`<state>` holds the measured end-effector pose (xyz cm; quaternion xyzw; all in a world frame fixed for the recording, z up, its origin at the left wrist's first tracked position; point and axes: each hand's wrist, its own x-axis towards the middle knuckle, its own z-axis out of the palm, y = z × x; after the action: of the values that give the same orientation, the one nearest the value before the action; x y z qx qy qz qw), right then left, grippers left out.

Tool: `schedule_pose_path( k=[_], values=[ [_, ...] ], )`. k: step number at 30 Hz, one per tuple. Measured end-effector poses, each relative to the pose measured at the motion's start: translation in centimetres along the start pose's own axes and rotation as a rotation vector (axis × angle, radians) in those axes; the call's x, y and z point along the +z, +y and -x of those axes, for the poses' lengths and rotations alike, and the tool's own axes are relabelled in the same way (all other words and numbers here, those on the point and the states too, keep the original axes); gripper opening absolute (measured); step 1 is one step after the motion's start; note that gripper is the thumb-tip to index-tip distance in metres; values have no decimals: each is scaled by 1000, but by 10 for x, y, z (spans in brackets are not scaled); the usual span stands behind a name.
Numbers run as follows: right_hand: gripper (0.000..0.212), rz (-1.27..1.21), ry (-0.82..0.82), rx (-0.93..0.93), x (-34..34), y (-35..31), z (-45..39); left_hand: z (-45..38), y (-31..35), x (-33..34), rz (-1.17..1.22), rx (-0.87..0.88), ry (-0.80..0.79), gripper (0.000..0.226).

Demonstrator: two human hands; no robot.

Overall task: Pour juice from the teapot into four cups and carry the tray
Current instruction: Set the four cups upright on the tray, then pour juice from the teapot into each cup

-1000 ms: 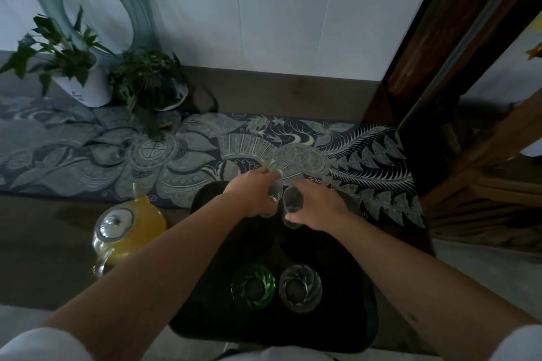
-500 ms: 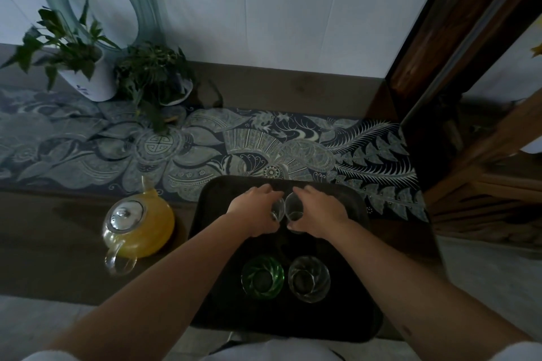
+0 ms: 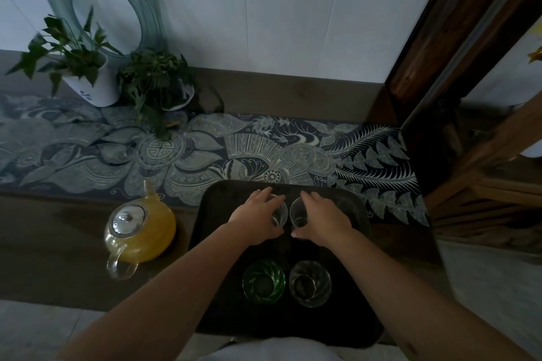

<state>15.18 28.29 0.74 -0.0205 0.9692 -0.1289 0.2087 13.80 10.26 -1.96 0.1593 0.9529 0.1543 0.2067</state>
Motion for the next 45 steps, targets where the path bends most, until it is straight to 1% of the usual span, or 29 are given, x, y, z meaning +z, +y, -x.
schedule_pose_path(
  k=[3, 7, 11, 15, 18, 23, 25, 31, 36, 40, 42, 45],
  values=[
    [103, -41, 27, 48, 1, 0, 0, 3, 3, 0, -19, -18, 5, 87],
    [111, -28, -1, 38, 3, 1, 1, 5, 5, 1, -32, -18, 17, 90],
    [117, 13, 15, 22, 3, 5, 4, 10, 8, 0, -39, -25, 28, 93],
    [122, 29, 15, -7, 1, 8, 9, 19, 9, -2, -19, -54, 94, 91],
    [119, 38, 54, -36, -2, 11, 15, 32, 7, -6, 0, -87, 148, 87],
    [106, 38, 173, -108, -5, 4, 27, 62, 2, -12, 18, -151, 227, 83],
    [103, 41, 174, -150, -4, -4, 29, 74, -2, -13, 21, -185, 241, 82],
    [95, -18, 89, -377, -4, -49, 27, 107, -20, -18, 14, -315, 237, 77],
    [91, -5, -6, -541, 2, -99, 29, 142, -44, -17, 53, -403, 314, 73],
    [83, -114, -150, -578, 5, -141, 37, 168, -75, -19, 143, -420, 424, 71],
    [81, -154, -186, -575, 8, -160, 39, 175, -96, -24, 170, -417, 470, 71],
    [80, -170, -213, -549, 21, -190, 38, 177, -138, -36, 173, -383, 488, 69]
  ],
)
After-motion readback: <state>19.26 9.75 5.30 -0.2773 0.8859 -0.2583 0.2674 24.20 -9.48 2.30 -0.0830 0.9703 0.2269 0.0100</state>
